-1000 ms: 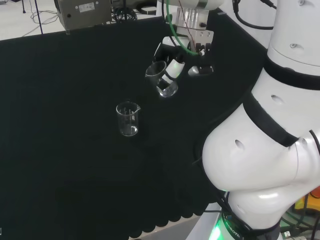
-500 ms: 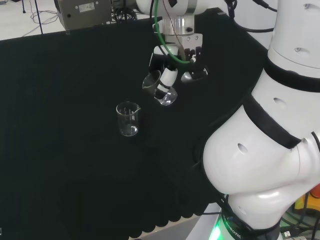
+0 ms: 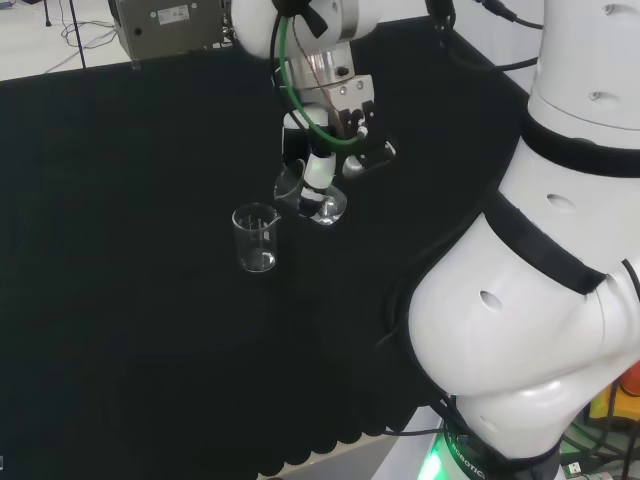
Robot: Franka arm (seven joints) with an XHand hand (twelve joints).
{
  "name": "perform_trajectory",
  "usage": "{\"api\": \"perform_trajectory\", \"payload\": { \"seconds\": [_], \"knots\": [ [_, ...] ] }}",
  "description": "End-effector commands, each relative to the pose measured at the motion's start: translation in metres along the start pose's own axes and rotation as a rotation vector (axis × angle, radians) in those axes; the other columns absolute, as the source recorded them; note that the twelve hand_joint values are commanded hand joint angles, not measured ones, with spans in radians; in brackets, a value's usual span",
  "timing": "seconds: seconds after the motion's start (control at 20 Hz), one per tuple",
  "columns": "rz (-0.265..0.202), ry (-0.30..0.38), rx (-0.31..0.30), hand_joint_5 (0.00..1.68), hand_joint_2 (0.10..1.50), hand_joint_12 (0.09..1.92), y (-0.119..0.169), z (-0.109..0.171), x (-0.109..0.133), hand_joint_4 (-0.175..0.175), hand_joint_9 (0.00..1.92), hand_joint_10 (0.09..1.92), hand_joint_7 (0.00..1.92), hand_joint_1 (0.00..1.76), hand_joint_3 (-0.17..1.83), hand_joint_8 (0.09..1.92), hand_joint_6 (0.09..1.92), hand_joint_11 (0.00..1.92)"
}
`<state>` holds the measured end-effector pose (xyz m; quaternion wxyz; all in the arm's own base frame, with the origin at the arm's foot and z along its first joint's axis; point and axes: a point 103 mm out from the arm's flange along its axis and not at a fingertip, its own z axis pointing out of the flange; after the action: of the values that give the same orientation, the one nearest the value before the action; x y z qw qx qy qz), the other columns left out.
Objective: Pour the water from the handheld beaker into the one on the table.
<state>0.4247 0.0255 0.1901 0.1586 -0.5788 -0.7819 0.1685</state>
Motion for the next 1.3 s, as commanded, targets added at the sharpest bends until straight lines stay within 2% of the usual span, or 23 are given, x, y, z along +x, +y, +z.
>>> {"api": "perform_trajectory", "payload": {
  "seconds": [0.05, 0.8, 1.3],
  "knots": [
    [0.011, -0.096, 0.056, 1.09, 0.57, 0.83, 0.005, -0.001, 0.015, -0.175, 1.51, 0.95, 1.16, 1.29, 0.98, 1.09, 1.11, 1.20],
    [0.075, -0.224, 0.139, 1.09, 0.56, 0.86, 0.004, -0.015, 0.026, -0.175, 1.50, 0.97, 1.15, 1.29, 1.00, 1.11, 1.13, 1.19],
    [0.077, -0.283, 0.169, 1.09, 0.56, 0.86, 0.008, -0.020, 0.035, -0.175, 1.50, 0.98, 1.15, 1.29, 1.00, 1.12, 1.13, 1.19]
  ]
}}
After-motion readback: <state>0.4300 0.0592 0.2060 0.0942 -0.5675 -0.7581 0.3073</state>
